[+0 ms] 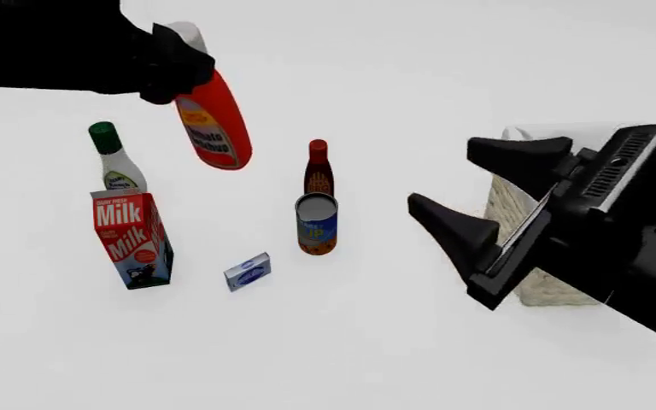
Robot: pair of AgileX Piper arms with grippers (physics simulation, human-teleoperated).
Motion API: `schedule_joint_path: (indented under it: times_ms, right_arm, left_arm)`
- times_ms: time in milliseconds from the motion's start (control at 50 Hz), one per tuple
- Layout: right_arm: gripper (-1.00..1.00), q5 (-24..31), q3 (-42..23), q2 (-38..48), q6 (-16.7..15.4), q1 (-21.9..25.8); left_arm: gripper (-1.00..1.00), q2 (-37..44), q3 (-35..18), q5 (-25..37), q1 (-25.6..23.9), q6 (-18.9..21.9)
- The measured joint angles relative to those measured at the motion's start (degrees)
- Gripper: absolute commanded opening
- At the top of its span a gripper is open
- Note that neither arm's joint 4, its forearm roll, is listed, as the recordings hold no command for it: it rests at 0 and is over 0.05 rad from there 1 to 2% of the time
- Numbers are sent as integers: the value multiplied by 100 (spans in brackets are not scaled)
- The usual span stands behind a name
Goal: Pick the ketchup and place it in the basket.
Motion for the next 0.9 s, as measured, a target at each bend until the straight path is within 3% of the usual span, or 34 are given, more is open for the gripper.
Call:
schedule_joint_path:
  times_ms: [400,900]
  right_arm:
    - [100,-93,-454,649,-229,543]
    - [100,-122,-943,1098,-187,916]
  left_arm:
    - [-100,-214,34,242,-355,-52]
    - [-100,-353,173,347,-662,-143]
